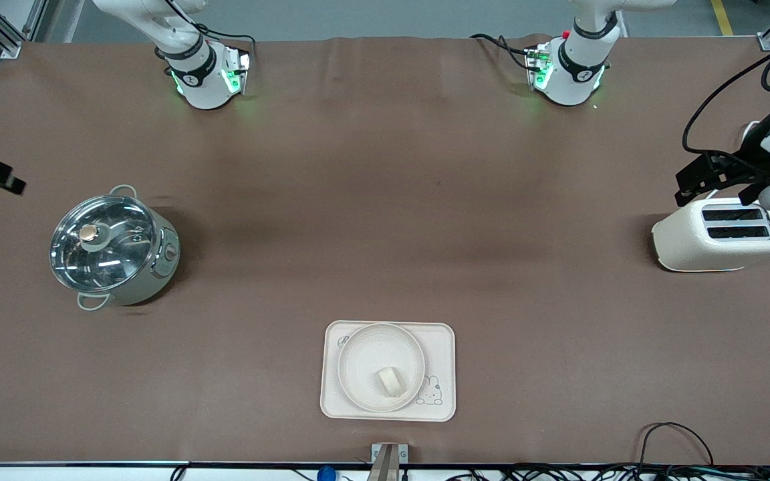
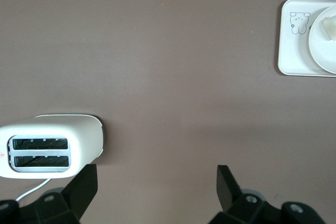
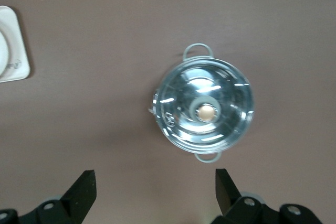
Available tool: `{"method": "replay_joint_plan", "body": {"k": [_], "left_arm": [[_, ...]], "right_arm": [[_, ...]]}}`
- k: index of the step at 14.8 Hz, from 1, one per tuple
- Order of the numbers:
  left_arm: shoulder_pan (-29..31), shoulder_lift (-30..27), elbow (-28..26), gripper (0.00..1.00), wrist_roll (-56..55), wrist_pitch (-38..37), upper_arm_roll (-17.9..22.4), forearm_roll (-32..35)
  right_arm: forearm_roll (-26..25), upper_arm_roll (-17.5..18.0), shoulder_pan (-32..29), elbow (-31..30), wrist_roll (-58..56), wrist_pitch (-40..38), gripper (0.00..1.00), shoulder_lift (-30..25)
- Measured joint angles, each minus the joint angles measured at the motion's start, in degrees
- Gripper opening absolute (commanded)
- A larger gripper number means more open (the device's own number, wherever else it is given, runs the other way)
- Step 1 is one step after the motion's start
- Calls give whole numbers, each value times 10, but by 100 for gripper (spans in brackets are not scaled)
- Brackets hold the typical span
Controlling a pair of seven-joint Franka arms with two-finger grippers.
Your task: Place bun in plate and plate on tray
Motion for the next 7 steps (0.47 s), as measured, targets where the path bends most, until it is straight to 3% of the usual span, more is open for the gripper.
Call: {"method": "replay_joint_plan", "body": {"k": [3, 7], "left_arm": [[0, 0, 0, 100, 0, 0, 0, 0], [1, 0, 0, 100, 0, 0, 0, 0]], "right_arm": [[-33, 8, -4, -39, -5, 2, 100, -41], [-35, 14, -4, -63, -13, 10, 100, -47]]}}
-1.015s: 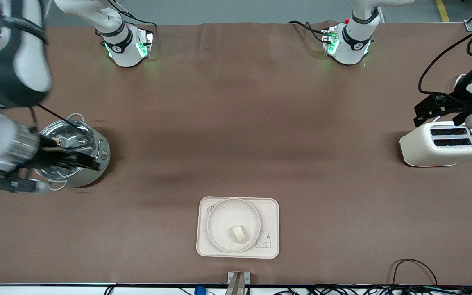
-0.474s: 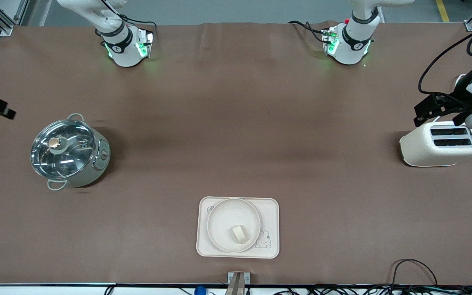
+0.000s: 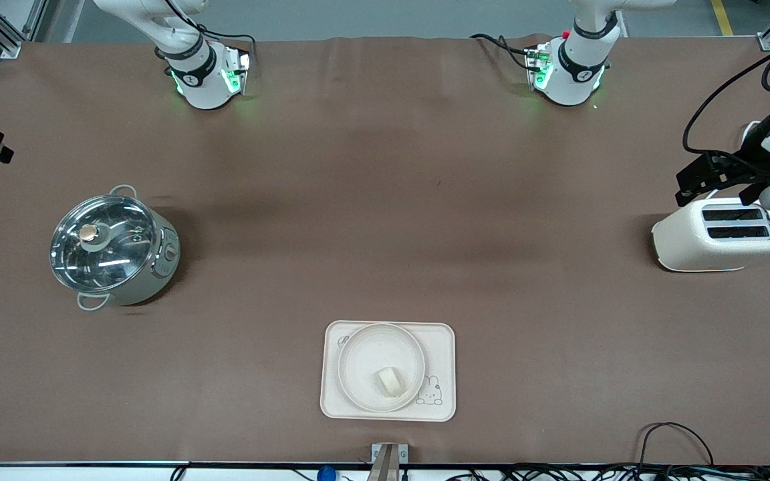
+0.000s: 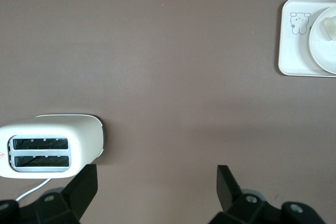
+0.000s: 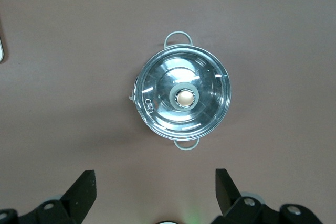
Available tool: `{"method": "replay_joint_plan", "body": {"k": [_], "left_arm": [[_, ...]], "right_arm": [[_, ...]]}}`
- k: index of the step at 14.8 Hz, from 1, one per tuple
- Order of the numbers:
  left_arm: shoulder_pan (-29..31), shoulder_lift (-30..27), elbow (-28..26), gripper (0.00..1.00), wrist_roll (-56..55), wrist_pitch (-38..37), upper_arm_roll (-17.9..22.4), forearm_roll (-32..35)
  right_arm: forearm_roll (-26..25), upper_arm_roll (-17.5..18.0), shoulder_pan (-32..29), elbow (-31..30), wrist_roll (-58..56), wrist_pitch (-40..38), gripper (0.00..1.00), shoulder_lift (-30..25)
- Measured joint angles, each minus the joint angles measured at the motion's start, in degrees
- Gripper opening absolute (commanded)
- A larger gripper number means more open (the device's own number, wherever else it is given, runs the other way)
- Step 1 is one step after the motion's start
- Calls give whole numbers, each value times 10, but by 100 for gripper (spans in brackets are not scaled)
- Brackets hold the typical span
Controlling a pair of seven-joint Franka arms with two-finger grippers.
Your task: Place bun in plate and plate on tray
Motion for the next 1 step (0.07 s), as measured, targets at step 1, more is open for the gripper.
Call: {"method": "replay_joint_plan", "body": {"k": [1], "left_arm": [[1, 0, 0, 100, 0, 0, 0, 0]], "right_arm": [[0, 2, 0, -1, 0, 3, 100, 0]]}}
